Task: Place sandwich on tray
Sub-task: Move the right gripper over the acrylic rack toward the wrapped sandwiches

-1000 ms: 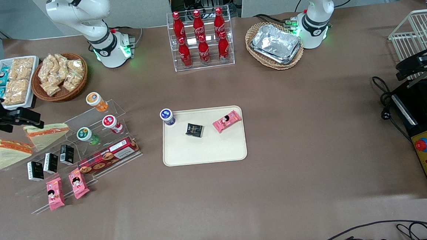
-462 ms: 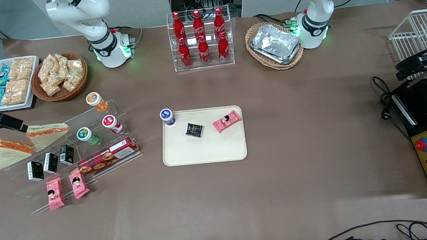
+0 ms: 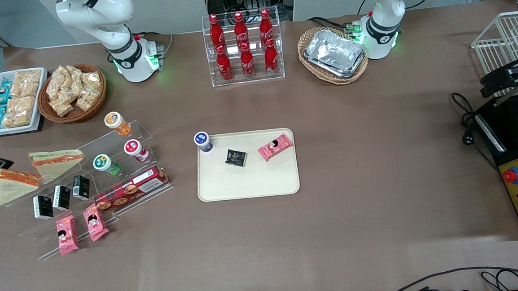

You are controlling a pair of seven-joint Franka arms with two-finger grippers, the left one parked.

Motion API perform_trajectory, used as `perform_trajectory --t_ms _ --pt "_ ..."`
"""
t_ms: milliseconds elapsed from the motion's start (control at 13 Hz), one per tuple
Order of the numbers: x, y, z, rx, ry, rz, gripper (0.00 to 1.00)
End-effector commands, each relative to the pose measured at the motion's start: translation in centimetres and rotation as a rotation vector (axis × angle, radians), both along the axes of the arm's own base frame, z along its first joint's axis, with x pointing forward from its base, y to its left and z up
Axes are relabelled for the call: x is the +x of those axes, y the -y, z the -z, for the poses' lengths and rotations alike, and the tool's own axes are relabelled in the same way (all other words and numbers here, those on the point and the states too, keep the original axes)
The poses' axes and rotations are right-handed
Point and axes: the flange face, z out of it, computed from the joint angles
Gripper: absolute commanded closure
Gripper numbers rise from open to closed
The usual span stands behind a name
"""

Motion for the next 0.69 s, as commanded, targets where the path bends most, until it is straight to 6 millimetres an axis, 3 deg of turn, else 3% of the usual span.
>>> perform_trajectory --t_ms 0,385,615 --pt "-0.3 4.4 1.1 -0.012 -0.015 0.224 0.00" --pt "-0.6 12.0 4.7 -0.013 -0.031 0.338 0.00" --pt "-0.7 15.5 7.9 -0.012 -0.072 0.388 0.00"
